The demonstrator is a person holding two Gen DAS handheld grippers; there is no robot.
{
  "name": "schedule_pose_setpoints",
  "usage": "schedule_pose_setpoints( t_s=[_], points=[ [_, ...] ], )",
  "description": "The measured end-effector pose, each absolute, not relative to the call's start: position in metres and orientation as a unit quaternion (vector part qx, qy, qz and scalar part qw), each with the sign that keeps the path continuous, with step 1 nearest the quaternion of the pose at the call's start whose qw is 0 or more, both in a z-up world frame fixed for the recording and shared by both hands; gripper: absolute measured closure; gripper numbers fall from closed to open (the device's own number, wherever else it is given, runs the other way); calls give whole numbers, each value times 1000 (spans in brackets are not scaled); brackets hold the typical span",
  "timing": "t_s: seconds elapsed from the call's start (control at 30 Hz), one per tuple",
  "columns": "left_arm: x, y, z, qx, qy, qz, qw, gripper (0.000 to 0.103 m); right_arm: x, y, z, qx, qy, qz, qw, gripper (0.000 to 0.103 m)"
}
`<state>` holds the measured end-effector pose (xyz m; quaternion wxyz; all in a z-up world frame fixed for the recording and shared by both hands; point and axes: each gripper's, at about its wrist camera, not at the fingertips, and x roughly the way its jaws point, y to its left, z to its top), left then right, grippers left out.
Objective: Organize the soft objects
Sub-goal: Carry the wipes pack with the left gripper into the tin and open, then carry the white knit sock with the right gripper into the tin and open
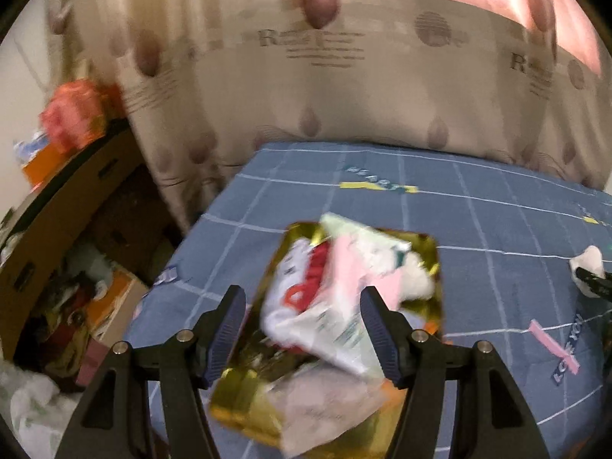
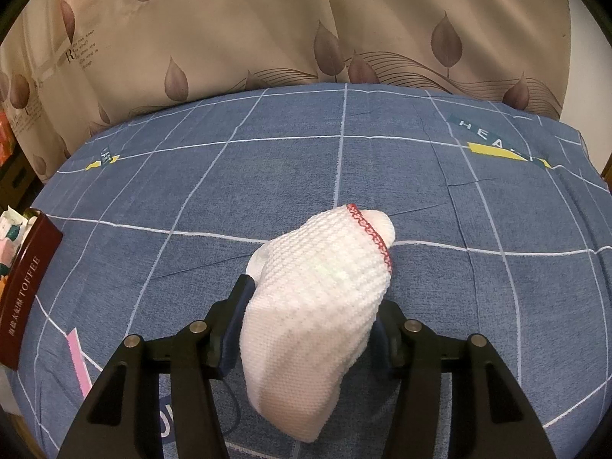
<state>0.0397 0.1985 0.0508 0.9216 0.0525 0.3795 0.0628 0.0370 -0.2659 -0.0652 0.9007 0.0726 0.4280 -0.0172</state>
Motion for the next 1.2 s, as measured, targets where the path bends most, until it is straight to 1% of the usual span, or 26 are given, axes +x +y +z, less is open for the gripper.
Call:
schedule_pose_setpoints(
  t_s=[0.17,0.3,0.4,0.5,0.6,0.77,0.97,1.2],
  points=[
    [3,218,43,55,361,115,924,39,37,-266,-65,72,428,-17,901,51],
    [-21,232,31,38,364,132,921,39,37,-265,-65,72,428,-18,901,51],
    [-29,233,25,45,364,144,919,39,37,-265,-65,73,427,-18,901,50],
    [-32,235,21,48,362,148,919,39,35,-266,-64,75,424,-20,902,56],
    [-34,237,19,45,362,152,919,39,32,-266,-62,76,421,-21,904,60],
    [-34,248,16,28,367,156,917,39,28,-254,-55,62,417,-22,907,61],
    [-33,265,21,1,365,169,916,39,26,-209,-28,49,402,27,914,61],
    [-34,288,26,-32,365,192,910,39,21,-103,7,16,386,150,910,61]
  ],
)
